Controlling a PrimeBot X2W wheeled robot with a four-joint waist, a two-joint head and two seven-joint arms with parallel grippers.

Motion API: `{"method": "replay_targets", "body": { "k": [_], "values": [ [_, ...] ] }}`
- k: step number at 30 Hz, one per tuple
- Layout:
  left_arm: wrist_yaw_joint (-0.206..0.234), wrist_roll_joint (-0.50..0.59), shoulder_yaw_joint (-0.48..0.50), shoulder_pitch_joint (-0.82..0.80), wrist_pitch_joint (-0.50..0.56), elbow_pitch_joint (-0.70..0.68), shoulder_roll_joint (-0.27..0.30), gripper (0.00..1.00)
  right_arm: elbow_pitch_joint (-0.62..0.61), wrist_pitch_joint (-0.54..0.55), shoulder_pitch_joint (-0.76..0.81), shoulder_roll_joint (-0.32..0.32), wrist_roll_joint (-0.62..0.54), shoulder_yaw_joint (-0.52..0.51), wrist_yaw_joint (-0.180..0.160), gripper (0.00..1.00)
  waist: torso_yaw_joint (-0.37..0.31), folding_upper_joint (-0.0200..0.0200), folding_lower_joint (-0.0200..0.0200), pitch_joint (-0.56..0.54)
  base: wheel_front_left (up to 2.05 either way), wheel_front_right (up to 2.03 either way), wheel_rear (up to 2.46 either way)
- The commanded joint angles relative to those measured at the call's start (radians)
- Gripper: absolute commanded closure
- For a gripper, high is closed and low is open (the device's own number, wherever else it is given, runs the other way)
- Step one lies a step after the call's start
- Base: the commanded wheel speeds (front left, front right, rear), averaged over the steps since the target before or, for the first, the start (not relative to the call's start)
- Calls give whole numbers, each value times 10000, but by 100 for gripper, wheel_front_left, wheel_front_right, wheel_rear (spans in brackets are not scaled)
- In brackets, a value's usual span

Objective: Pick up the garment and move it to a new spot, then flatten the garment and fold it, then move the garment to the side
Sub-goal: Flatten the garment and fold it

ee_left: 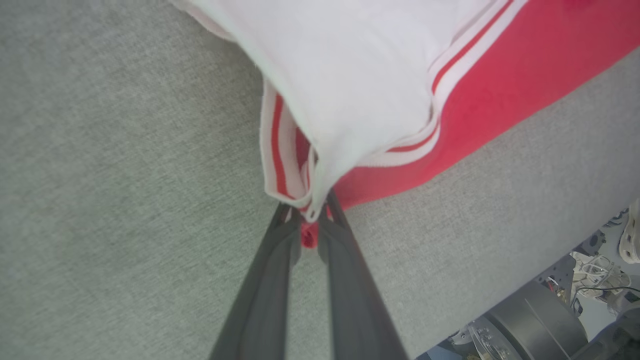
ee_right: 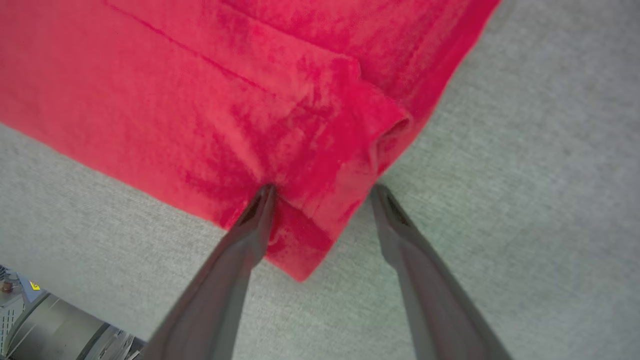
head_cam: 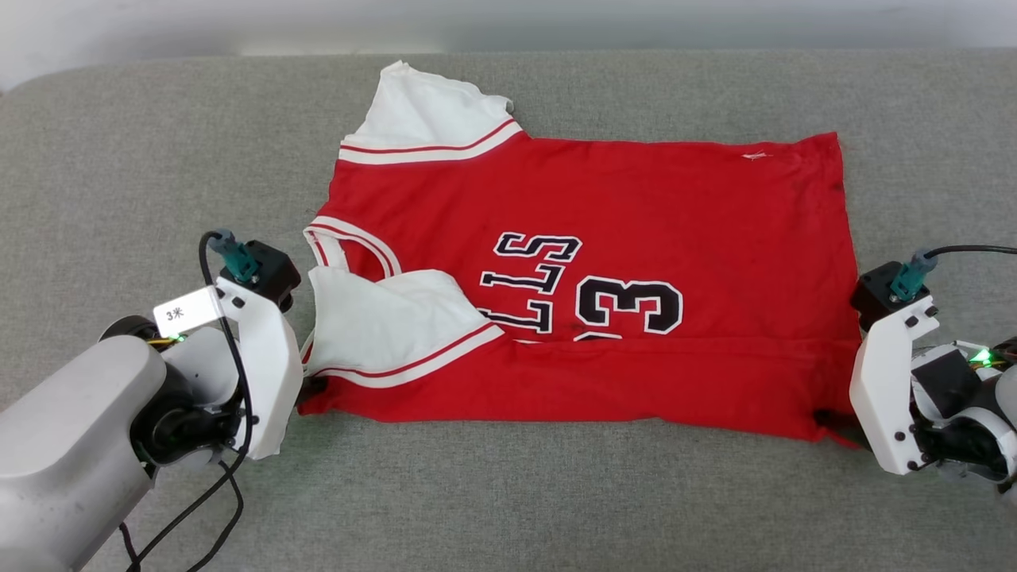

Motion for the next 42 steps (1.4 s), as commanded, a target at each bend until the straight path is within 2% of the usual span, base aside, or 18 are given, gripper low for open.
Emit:
{"method": "replay_targets", "body": {
  "k": [1,4,5,6,7,14,24,31,37,38,39,40,42],
  "values": [
    [-5,23,-47,-97,-68,9,-1,100,200,-104,353,435,129,448,19,0,48,0,0,56,0,0,0],
    [-6,-93,-136,14,-171,99,31,100,433,-532,482,526,366,927,30,0,5,0,0,43,0,0,0],
    [-6,-132,-156,71,-204,139,41,100,473,-685,445,467,365,985,30,36,-19,0,0,-5,0,0,0],
    [-6,-161,-173,133,-243,172,47,100,516,-876,397,408,409,976,28,82,-46,0,0,-70,0,0,0],
    [-6,-218,-187,176,-253,207,50,100,548,-1009,358,350,491,960,28,100,-69,0,0,-138,0,0,0],
    [-6,-573,-243,552,-448,179,325,100,160,-1914,225,-544,907,929,1,100,-209,0,0,-1069,0,0,0],
    [124,-838,-634,1656,-391,-1022,1049,100,-1437,-2204,1393,-1988,1513,977,1,100,-230,0,0,-1871,0,0,0],
    [415,-969,-838,2378,-601,-1516,1141,100,-2008,-2154,2477,-2324,1683,500,0,100,-253,0,0,-1748,0,0,0],
    [493,-965,-881,2612,-822,-1107,990,100,-1728,-2107,3009,-1766,1451,103,0,100,-308,0,0,-1399,0,0,0],
    [482,-918,-887,2604,-876,-1014,958,100,-1674,-2170,3042,-1637,1395,25,0,84,-311,0,0,-1374,0,0,0],
    [484,-838,-900,2563,-933,-934,931,15,-1645,-2252,3044,-1528,1319,-65,2,28,-307,0,0,-1357,0,0,0],
    [480,-865,-882,2515,-936,-875,903,0,-1652,-2363,3049,-1417,1258,-161,0,0,-295,0,0,-1354,0,0,0],
    [429,-808,-739,2307,-1079,-877,923,0,-1751,-2705,3025,-1256,1125,-436,2,0,-274,0,0,-1392,0,0,0]
  ]
}}
